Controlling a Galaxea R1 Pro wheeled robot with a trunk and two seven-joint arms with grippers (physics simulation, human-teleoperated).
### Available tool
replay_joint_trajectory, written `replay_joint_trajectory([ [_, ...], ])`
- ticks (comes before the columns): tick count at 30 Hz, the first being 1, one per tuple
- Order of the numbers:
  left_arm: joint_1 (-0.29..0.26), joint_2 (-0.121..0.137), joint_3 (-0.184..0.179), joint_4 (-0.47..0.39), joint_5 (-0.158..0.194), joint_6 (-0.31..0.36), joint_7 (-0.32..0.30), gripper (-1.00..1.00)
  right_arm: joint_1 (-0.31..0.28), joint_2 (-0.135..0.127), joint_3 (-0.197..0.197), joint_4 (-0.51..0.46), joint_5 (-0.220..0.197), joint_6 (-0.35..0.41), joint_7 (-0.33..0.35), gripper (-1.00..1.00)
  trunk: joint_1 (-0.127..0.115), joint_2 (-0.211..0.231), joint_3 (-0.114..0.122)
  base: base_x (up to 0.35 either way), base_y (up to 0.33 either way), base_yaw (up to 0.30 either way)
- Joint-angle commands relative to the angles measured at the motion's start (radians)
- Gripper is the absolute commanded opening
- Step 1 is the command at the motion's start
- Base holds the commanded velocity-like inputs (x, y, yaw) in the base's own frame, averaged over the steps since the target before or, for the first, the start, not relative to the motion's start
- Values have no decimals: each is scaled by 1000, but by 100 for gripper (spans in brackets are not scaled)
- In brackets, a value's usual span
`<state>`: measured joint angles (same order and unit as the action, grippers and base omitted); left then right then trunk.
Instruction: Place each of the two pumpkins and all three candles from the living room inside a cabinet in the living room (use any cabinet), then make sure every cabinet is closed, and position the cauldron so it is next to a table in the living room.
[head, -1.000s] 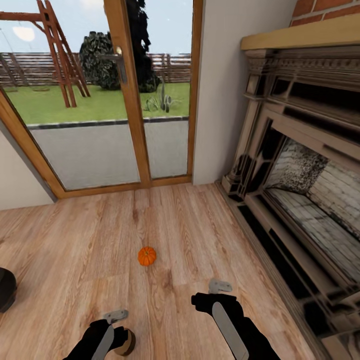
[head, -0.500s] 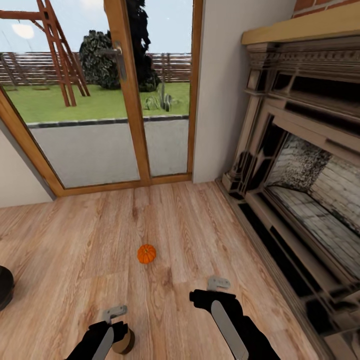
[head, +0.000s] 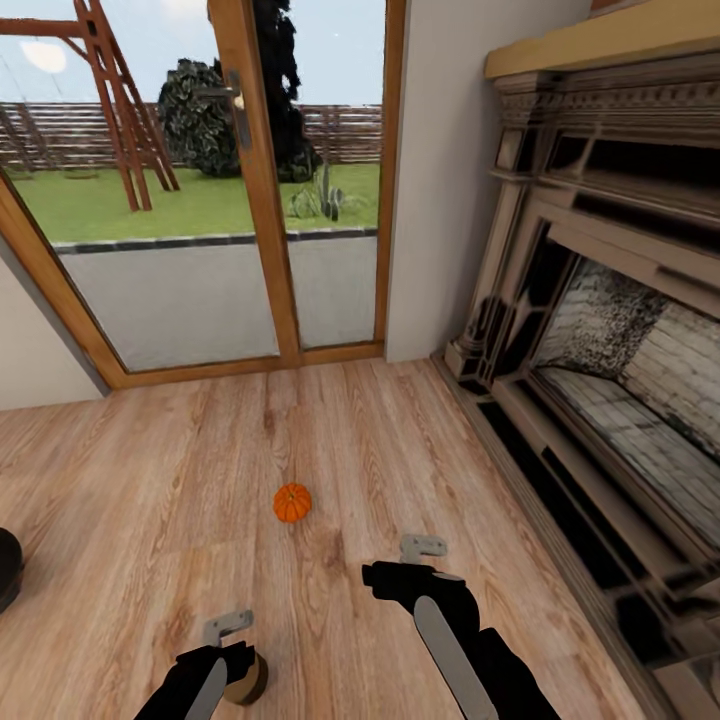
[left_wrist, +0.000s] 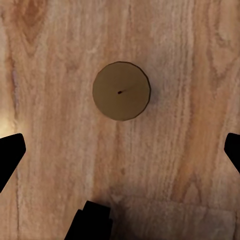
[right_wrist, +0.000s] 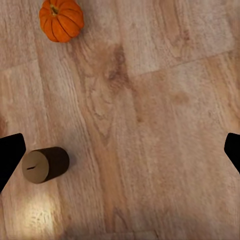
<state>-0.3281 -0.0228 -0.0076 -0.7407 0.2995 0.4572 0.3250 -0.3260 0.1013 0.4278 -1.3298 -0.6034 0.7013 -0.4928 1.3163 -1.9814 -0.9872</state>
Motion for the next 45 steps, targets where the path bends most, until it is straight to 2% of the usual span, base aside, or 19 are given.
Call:
replay_joint_trajectory([
  [1, 0, 0, -1, -2, 10, 3, 7, 100, -1, 0, 1, -1, -12, 1, -10, 100, 4, -8, -4, 0, 0, 0],
  [6, 0, 1, -2, -2, 10, 0, 6, 100, -1, 0, 4, -2, -16, 3, -10, 100, 23, -43, -20, 0, 0, 0],
  [12, 0, 1, -1, -4, 10, -28, -4, 100, -1, 0, 39, -5, -16, 6, -10, 100, 46, -85, -39, 0, 0, 0],
  [20, 0, 0, -3, -11, 10, -40, -9, 100, -3, 1, 40, -74, -19, 37, -9, 100, 77, -141, -64, 0, 0, 0],
  [22, 0, 1, -3, -14, 10, -41, -9, 100, -15, 7, 37, -79, -20, 58, -8, 100, 84, -155, -70, 0, 0, 0],
  [25, 0, 0, -3, -15, 10, -41, -9, 100, -47, 44, 33, -101, -20, 99, -5, 100, 96, -176, -79, 0, 0, 0],
  [28, 0, -1, -3, -17, 10, -41, -9, 100, -55, 57, 33, -107, -21, 107, 0, 100, 107, -197, -89, 0, 0, 0],
  [41, 0, -3, -3, -19, 10, -59, -9, 100, -58, 61, 43, -117, -20, 99, 24, 100, 157, -288, -129, 0, 0, 0],
  [45, 0, -3, -3, -26, 10, -62, -9, 100, -58, 61, 44, -122, -20, 99, 55, 100, 172, -316, -142, 0, 0, 0],
])
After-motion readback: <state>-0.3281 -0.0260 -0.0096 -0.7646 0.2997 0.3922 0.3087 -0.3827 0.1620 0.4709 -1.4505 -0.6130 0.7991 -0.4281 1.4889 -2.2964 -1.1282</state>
